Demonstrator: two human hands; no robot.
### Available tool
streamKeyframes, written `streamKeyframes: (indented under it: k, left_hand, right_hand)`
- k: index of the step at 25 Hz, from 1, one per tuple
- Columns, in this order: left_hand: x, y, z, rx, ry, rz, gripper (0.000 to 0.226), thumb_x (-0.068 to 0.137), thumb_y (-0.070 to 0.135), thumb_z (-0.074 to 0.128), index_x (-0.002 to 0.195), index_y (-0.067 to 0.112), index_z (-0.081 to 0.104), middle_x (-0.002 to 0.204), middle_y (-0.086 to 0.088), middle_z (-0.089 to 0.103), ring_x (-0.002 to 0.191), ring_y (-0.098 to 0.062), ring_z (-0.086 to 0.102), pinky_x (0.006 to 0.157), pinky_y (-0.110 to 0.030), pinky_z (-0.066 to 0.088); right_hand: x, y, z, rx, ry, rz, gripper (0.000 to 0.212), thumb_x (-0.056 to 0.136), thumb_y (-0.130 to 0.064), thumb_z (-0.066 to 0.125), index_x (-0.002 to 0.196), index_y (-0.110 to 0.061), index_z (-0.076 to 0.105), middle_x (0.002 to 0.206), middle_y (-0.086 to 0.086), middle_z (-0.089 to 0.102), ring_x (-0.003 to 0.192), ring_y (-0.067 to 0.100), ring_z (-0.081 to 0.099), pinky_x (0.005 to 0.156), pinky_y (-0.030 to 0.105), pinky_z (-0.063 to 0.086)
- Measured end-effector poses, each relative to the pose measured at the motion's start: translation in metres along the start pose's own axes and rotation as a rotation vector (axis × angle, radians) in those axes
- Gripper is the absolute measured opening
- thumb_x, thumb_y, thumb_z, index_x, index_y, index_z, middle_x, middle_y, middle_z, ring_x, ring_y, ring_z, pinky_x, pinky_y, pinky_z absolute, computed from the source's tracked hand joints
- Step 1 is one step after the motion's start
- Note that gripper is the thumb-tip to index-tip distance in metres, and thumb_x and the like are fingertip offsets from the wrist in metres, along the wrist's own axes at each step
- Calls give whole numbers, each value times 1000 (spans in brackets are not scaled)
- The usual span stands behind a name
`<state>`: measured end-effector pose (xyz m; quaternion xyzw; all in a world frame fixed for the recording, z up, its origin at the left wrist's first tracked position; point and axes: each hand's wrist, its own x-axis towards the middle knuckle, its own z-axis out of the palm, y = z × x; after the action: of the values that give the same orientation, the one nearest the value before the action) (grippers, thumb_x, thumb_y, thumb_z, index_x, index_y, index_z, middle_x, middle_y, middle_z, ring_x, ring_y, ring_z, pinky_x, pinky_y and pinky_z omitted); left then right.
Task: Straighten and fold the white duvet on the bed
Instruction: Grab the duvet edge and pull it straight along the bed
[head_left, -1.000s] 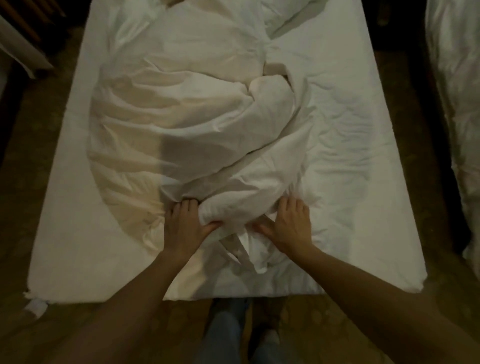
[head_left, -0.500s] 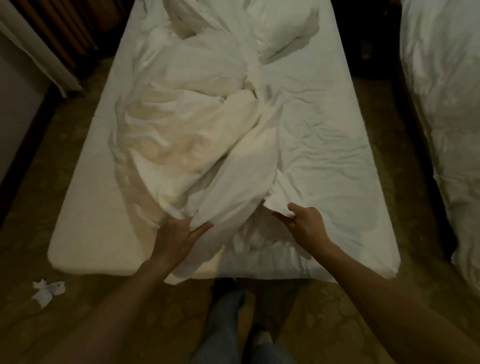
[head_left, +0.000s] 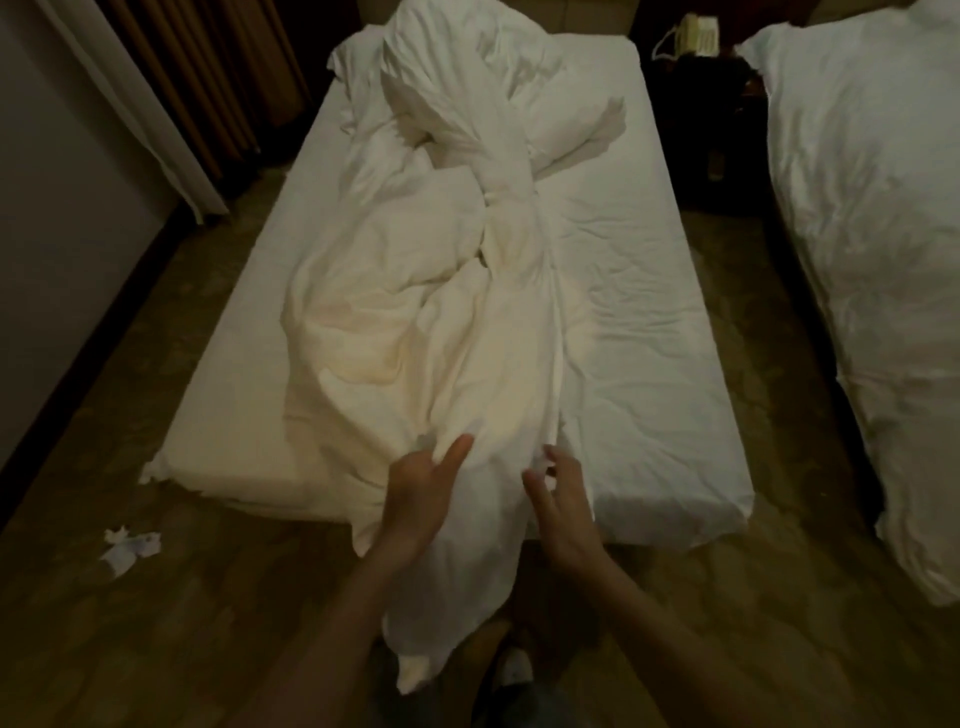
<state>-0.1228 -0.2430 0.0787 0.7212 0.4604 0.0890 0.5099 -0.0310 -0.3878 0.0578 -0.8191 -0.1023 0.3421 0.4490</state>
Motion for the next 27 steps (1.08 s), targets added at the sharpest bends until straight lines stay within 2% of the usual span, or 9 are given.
streamKeyframes:
  k: [2, 6, 8, 10, 14, 17, 21, 24, 27]
  left_hand:
    - [-4, 13, 21, -47, -12, 40, 52, 93, 60, 45, 84, 12, 65, 77, 4, 65, 79, -14, 64, 71, -19, 49]
    - [-19, 21, 27, -235, 17, 70, 16, 102, 37, 47, 98, 29, 60, 81, 22, 54, 72, 17, 50, 65, 4, 36]
    - [-17, 16, 14, -276, 54, 101, 23, 100, 44, 48, 95, 31, 66, 85, 19, 63, 80, 9, 59, 75, -8, 45]
    - [-12, 2, 3, -277, 94, 154, 31, 96, 53, 51, 85, 27, 63, 75, 10, 63, 73, -5, 61, 67, -22, 50]
    - [-14, -23, -7, -273, 97, 64, 38, 94, 51, 56, 124, 28, 56, 110, 8, 62, 103, -14, 60, 80, -22, 46]
    - [-18, 1, 8, -281, 39, 89, 56, 90, 53, 60, 135, 23, 49, 124, 1, 56, 111, -12, 57, 82, -16, 46]
    - [-11, 75, 43, -213, 30, 236, 79, 78, 69, 49, 136, 16, 52, 128, 1, 54, 115, -10, 53, 99, -24, 43]
    - [8, 83, 64, -16, 201, 301, 79, 87, 74, 38, 121, 7, 63, 114, -10, 66, 103, -28, 61, 93, -32, 45]
    - [30, 103, 70, -126, 177, 257, 74, 81, 73, 37, 114, 14, 67, 108, -8, 71, 103, -27, 65, 86, -22, 42]
  right_hand:
    - [-2, -15, 31, 271, -47, 99, 74, 93, -69, 33, 154, -28, 27, 145, -9, 38, 138, 17, 38, 114, 36, 31]
    - [5, -40, 53, 644, -4, 309, 79, 76, -87, 52, 124, -24, 55, 114, -4, 66, 108, 12, 58, 93, 29, 42]
    - [-3, -48, 45, 574, 5, 302, 58, 85, -74, 55, 114, -24, 47, 104, -3, 58, 98, 16, 52, 88, 32, 39]
    - [-2, -51, 24, 488, 63, 244, 56, 84, -62, 67, 121, -23, 50, 116, -1, 59, 100, 19, 54, 85, 31, 41]
    - [11, -89, -74, 334, 253, 74, 82, 79, -53, 79, 139, -2, 53, 129, 12, 62, 103, 20, 55, 89, 33, 42]
    - [21, -97, -121, 216, 161, 29, 84, 78, -51, 80, 139, -2, 51, 137, 14, 59, 104, 21, 57, 91, 34, 43]
    - [19, -94, -110, 283, 63, 107, 65, 87, -39, 76, 135, 1, 57, 109, 5, 67, 73, 5, 54, 60, 16, 47]
    - [32, -100, -95, 335, 14, 201, 68, 88, -50, 70, 138, -6, 55, 128, 12, 63, 93, 20, 58, 78, 33, 45]
    - [62, -104, -83, 384, -59, 112, 49, 87, -47, 72, 123, -14, 66, 112, 5, 71, 93, 12, 66, 67, 17, 52]
